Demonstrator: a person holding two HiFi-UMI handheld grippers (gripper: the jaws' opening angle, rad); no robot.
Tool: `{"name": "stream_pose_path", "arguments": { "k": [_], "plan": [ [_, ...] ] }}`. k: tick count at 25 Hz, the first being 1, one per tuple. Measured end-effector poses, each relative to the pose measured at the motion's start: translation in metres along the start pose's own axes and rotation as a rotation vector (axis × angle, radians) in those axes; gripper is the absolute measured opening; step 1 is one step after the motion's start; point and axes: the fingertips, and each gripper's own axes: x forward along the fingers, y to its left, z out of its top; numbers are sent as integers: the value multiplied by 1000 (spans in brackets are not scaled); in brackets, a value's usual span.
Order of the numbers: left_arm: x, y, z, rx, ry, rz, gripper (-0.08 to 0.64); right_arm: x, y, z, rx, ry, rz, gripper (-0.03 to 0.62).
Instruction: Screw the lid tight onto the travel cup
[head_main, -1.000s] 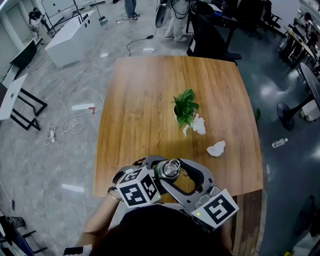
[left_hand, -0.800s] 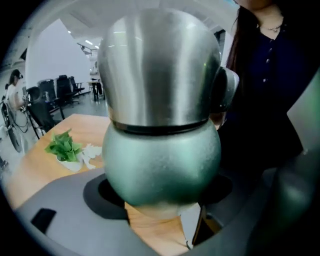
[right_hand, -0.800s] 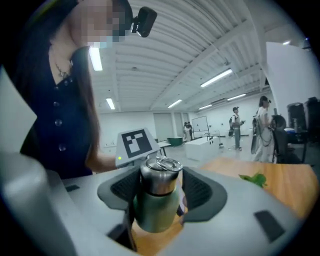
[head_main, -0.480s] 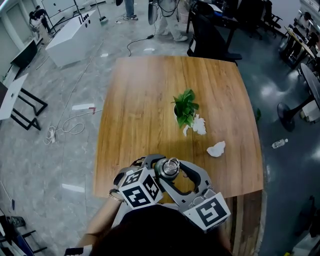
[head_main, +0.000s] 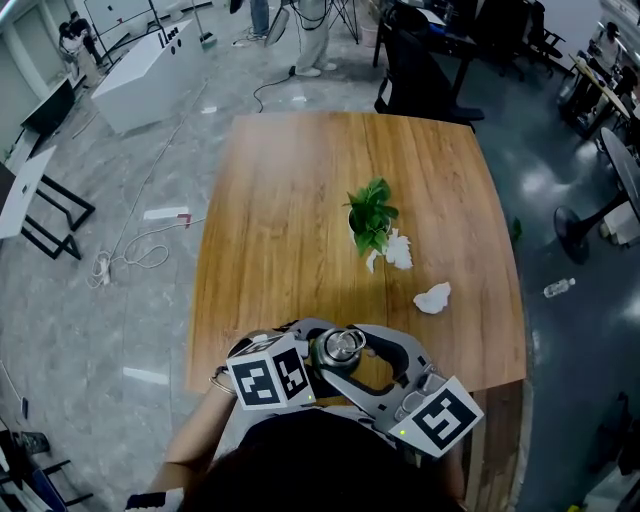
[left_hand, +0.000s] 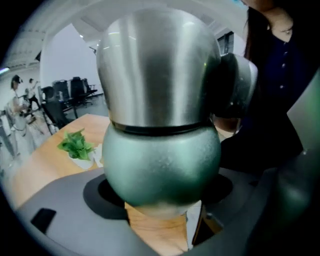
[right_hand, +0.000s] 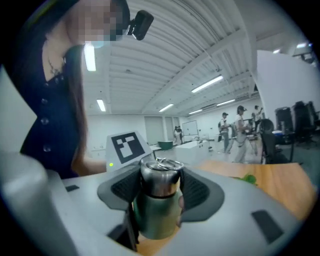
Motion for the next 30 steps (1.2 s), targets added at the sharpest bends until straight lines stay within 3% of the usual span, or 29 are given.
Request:
{"name": "stream_pose_path", "arguments": {
  "k": [2, 4, 6, 9, 11, 13, 18, 21, 27, 30],
  "plan": [
    [0, 20, -2, -45, 17, 130, 385, 3, -10, -1, -4, 7, -111, 250],
    [-1, 30, -4, -63, 31, 202, 385, 4, -13, 1, 5, -9, -152, 250],
    [-4, 21, -3, -35, 18, 136, 385, 1, -6, 6, 22, -35, -88, 250],
    [-8, -14, -2, 65, -3, -98, 385, -5, 14, 9, 29, -33, 115, 250],
    [-6, -29, -5, 112, 23, -186, 385, -6, 21, 7, 3, -18, 193, 250],
    [-2, -28, -4, 99, 13, -172, 385, -4, 19, 6, -15, -16, 172, 250],
    [3, -3, 1, -15, -32, -29, 385, 5, 1, 6, 13, -32, 9, 252],
    [2, 2, -4, 7, 3, 13, 385, 4, 1, 5, 23, -45, 2, 252],
    [-5, -42, -6, 100, -2, -250, 385, -5, 28, 2, 16, -20, 248, 252],
    [0, -34, -5, 81, -12, -193, 385, -2, 24, -2, 13, -1, 212, 252]
  ]
}}
